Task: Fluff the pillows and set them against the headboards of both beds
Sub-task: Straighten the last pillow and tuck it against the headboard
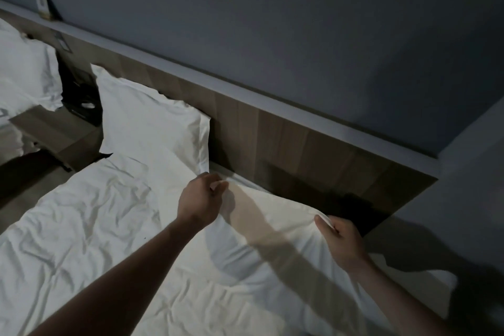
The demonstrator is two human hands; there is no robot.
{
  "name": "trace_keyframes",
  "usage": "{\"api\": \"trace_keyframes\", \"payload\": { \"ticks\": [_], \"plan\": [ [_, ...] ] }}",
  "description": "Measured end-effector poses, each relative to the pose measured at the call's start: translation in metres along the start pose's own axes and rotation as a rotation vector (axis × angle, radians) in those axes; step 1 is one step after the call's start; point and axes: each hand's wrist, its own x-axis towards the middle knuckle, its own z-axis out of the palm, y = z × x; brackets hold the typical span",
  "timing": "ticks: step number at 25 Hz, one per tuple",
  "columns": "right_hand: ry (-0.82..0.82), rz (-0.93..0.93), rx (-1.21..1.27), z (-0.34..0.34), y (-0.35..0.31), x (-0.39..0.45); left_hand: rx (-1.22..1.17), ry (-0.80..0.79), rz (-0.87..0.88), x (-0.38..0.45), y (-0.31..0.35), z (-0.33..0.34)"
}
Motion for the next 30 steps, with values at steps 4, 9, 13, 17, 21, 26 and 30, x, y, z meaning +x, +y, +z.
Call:
{"api": "trace_keyframes", "payload": {
  "ticks": [4,9,13,17,21,26,30],
  "plan": [
    [0.009,0.029,-0.052,-0.007,0.027,0.042,0.02,0.002,0.001,0.05,0.016,0.035],
    [0.005,0.14,-0.231,-0.003,0.083,0.112,-0.029,-0.121,-0.073,0.115,0.021,0.113],
    [0.107,0.149,-0.24,-0.006,0.103,0.156,-0.025,-0.295,0.124,0.134,0.028,0.166],
    [0.144,0.089,-0.265,-0.004,0.102,0.179,0.076,-0.32,0.109,0.147,0.021,0.191],
    [0.161,0.088,-0.256,-0.004,0.11,0.189,0.143,-0.344,0.043,0.178,-0.002,0.194],
    [-0.008,0.204,-0.393,-0.018,0.141,0.173,0.337,-0.439,0.048,0.199,-0.017,0.204],
    [-0.063,0.29,-0.672,-0.038,0.169,0.156,0.417,-0.432,0.136,0.21,-0.016,0.223]
  ]
}}
